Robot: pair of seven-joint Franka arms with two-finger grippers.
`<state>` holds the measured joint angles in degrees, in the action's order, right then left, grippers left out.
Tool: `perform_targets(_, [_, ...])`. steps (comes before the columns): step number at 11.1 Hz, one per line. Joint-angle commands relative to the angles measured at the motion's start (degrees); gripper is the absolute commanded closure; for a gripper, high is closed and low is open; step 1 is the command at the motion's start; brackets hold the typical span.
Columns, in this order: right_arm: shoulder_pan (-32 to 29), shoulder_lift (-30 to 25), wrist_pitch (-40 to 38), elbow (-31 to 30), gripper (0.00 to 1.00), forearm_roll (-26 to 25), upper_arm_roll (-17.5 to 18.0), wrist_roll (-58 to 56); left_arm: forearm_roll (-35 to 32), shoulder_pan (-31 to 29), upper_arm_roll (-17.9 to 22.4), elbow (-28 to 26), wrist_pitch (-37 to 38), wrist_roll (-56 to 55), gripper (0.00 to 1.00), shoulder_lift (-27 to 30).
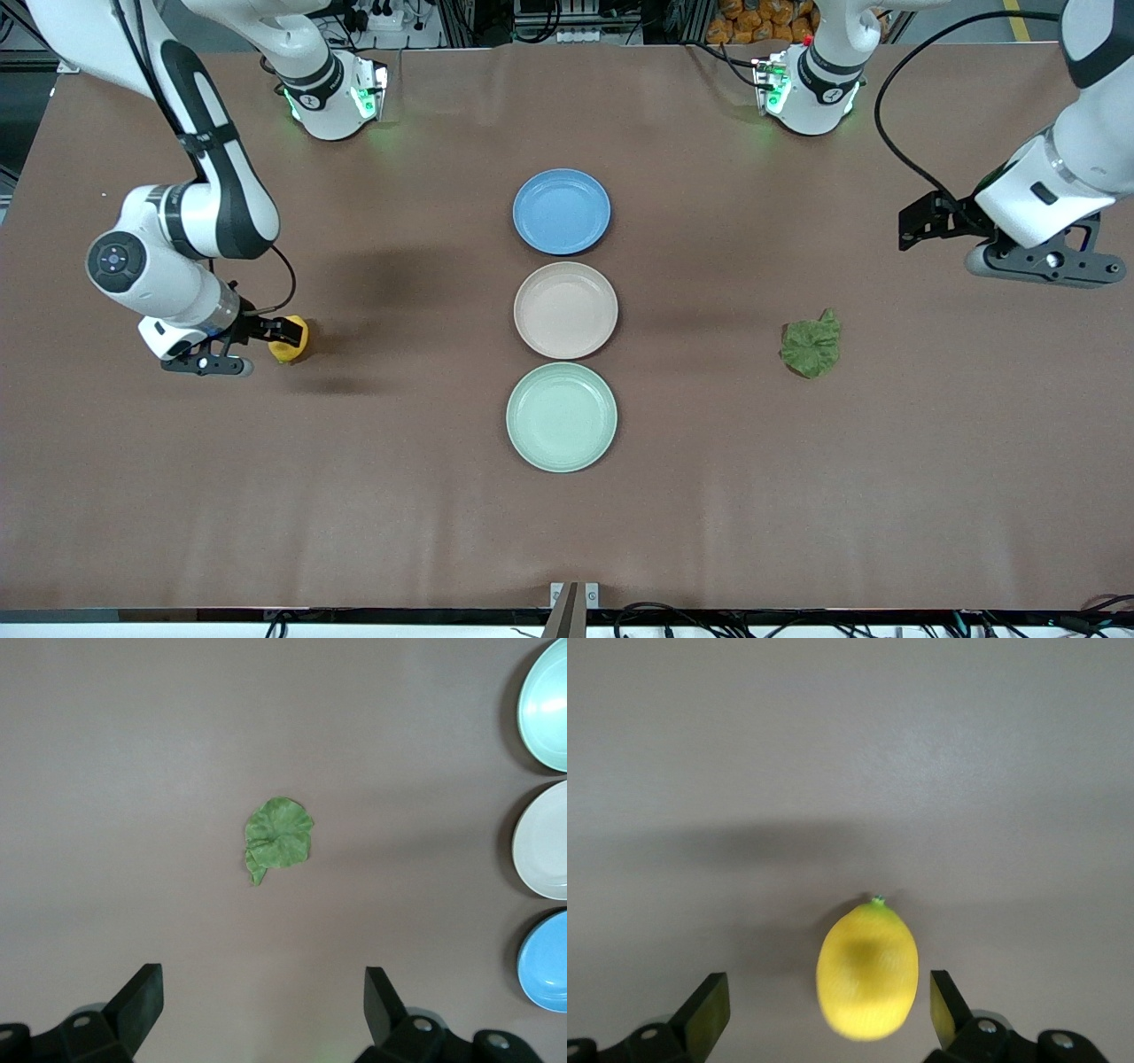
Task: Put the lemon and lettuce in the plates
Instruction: 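Grasp the lemon with the right gripper while the left gripper reaches the lettuce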
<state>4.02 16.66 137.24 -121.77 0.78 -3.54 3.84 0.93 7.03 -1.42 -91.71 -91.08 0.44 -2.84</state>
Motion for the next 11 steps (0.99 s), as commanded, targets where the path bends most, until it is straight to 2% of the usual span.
perform_targets(1, [-1.1,3.8,9.6,-4.5,0.00,-1.0,-0.1,0.6,1.1,-0.4,-0.1,-5.8,-5.7,0.3,0.00,1.1])
perform_targets(6, [-1.4,6.2,13.7,-6.3,0.00,-1.0,-1.0,0.6,1.0,-0.4,-0.1,-14.8,-16.8,0.3,0.00,0.7])
perform_targets(7, [-1.2,6.5,13.8,-6.3,0.06,-1.0,-1.5,0.6,1.1,-0.4,-0.1,-16.7,-19.5,0.3,0.00,0.2])
perform_targets(8, [-1.1,6.5,13.8,-6.3,0.14,-1.0,-1.5,0.6,1.1,-0.5,-0.1,-17.6,-21.5,0.3,0.00,-1.0])
perform_targets(9, [-0.9,6.5,13.8,-6.5,0.28,-1.0,-1.4,0.6,1.0,-0.5,-0.1,-17.9,-22.6,0.3,0.00,-2.8])
perform_targets(11, [-0.2,6.4,13.1,-6.3,0.78,-0.9,-1.3,4.3,1.0,-0.5,-0.1,-18.2,-24.3,0.3,0.00,-5.3])
